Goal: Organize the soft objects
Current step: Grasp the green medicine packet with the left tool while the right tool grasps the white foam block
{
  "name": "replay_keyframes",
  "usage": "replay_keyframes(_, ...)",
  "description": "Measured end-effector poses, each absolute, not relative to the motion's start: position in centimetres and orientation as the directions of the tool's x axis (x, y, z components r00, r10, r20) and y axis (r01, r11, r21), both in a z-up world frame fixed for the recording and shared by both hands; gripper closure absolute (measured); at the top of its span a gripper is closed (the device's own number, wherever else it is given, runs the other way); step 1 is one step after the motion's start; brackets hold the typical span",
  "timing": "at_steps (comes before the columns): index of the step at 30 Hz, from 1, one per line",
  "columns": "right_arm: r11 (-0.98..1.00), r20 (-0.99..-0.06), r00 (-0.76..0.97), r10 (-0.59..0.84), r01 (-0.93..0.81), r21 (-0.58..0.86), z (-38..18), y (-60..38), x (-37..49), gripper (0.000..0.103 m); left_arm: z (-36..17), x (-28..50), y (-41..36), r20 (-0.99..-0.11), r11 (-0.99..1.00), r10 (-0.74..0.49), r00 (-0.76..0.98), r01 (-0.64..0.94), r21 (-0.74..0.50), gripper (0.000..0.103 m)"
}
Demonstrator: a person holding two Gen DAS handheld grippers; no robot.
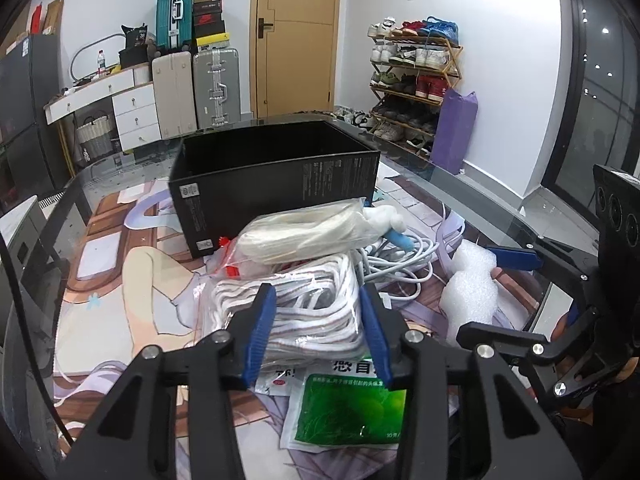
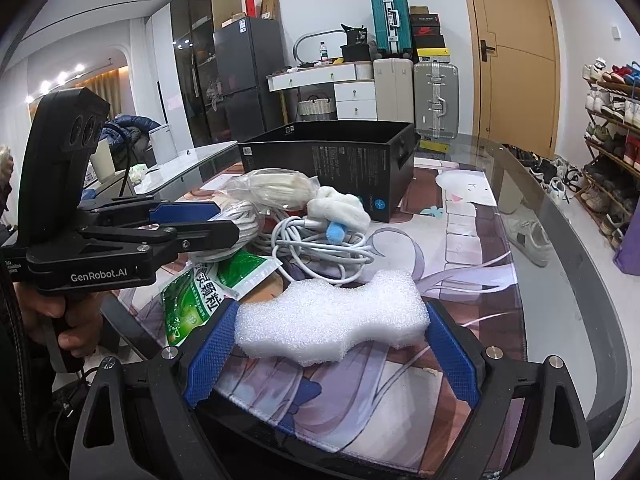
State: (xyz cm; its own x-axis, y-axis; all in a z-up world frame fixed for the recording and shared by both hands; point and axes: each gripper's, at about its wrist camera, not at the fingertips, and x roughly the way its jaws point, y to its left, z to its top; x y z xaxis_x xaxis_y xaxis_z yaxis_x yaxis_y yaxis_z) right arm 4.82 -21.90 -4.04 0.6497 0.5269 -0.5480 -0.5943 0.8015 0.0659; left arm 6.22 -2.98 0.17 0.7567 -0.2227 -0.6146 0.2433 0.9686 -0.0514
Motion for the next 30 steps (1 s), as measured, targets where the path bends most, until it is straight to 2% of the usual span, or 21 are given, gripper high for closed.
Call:
replay_keyframes(1, 0.802, -0.547, 0.651, 0.526, -0.594, 0.063, -4.0, -21.9, 4.7, 0.011, 0.2, 6.2, -2.8, -0.616, 0.97, -0.22, 0.756, 0.238, -0.054, 0.056)
replay_keyframes(3, 0.802, -0.546, 0.653, 0.526, -0.594, 0.062, -3.9, -21.8, 4.6, 0.011, 0.2, 6.1, -2.3, -0.62, 0.976, -0.2, 0.759, 0.212, -0.055, 0.037)
replay_keyframes(5, 0.801, -0.544, 0.654, 0.527, -0.595, 0.061, -3.8, -21.8, 4.5, 0.011, 0.3, 5.6, -1.6, -0.613, 0.977, -0.199, 0.765, 0.203, -0.063, 0.036)
replay_keyframes(8, 0.802, -0.545, 0.653, 0.525, -0.594, 0.061, -3.8, -21.8, 4.5, 0.011, 0.3, 4.9, -0.8, -0.622, 0.979, -0.197, 0.758, 0.191, -0.077, 0.017)
replay_keyframes(15, 0.81, -0.548, 0.658, 0.517, -0.584, 0.062, -3.9, -22.2, 4.8, 0.011, -0.7, 1.9, -2.2, -0.649, 0.963, -0.237, 0.723, 0.263, -0.059, 0.016)
replay_keyframes(20, 0.819, -0.546, 0.668, 0.506, -0.57, 0.061, -3.9, -22.8, 4.2, 0.011, -1.9, 2.3, -5.1, -0.681, 0.95, -0.23, 0.695, 0.313, -0.001, 0.016)
replay_keyframes(25, 0.823, -0.545, 0.673, 0.501, -0.565, 0.059, -3.9, -23.0, 3.8, 0.011, -2.8, 3.1, -6.0, -0.705, 0.951, -0.227, 0.672, 0.309, -0.012, 0.016)
replay_keyframes(26, 0.823, -0.545, 0.672, 0.501, -0.565, 0.06, -3.9, -23.1, 3.8, 0.011, -2.7, 3.1, -6.0, -0.701, 0.953, -0.223, 0.677, 0.304, -0.01, 0.017)
replay_keyframes(29, 0.821, -0.544, 0.67, 0.505, -0.567, 0.064, -3.9, -23.1, 3.9, 0.011, -2.5, 2.8, -5.9, -0.694, 0.95, -0.229, 0.683, 0.312, -0.006, 0.035)
replay_keyframes(30, 0.821, -0.545, 0.669, 0.505, -0.568, 0.064, -4.0, -23.1, 3.9, 0.011, -2.4, 2.8, -5.9, -0.695, 0.95, -0.227, 0.682, 0.313, -0.003, 0.038)
